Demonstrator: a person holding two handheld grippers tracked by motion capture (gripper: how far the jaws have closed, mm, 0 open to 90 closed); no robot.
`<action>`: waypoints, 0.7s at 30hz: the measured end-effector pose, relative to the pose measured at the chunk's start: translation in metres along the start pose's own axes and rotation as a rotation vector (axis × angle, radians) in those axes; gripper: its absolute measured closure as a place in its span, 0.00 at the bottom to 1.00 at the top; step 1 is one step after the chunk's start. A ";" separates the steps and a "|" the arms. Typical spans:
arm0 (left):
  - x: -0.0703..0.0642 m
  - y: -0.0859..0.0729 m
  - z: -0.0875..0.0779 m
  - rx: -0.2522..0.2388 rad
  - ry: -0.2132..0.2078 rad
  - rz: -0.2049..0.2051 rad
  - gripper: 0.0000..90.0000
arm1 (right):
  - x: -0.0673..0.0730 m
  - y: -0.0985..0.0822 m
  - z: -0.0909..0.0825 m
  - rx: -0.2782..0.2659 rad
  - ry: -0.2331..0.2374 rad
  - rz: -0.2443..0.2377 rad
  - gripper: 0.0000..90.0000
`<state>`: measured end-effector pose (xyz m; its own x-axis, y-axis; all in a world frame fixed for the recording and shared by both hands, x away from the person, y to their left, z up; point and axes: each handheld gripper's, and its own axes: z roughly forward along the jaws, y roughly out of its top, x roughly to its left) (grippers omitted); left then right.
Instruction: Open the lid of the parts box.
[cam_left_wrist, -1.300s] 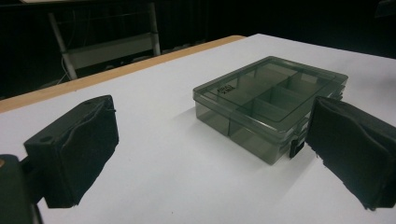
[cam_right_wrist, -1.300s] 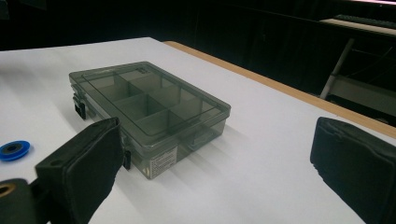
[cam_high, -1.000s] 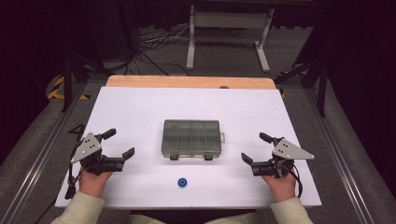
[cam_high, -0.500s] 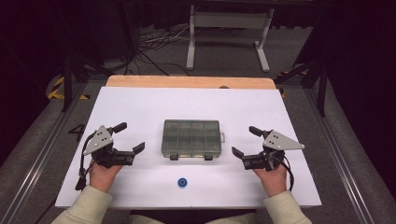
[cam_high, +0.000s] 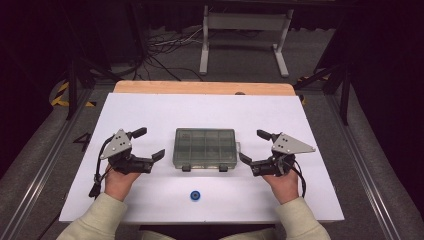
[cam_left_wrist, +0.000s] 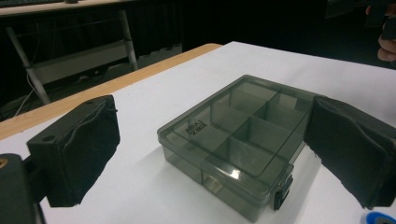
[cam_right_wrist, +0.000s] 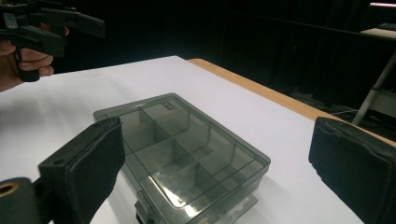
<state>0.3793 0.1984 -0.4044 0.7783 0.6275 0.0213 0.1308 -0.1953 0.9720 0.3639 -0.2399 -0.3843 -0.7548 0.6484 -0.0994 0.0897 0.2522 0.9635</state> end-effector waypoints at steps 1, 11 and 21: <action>0.000 0.001 0.002 -0.005 -0.003 -0.003 0.05 | 0.000 0.001 0.002 -0.004 0.003 0.000 0.05; -0.002 0.002 0.015 0.036 -0.079 0.038 0.05 | -0.002 0.004 0.013 0.093 0.065 0.002 0.13; 0.001 -0.009 0.022 0.153 -0.114 0.049 0.12 | -0.003 -0.006 0.019 0.193 0.076 0.006 0.14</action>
<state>0.3926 0.1841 -0.4185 0.8493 0.5269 0.0329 0.1760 -0.3412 0.9234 0.3780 -0.2303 -0.3945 -0.8003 0.5958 -0.0680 0.2112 0.3862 0.8979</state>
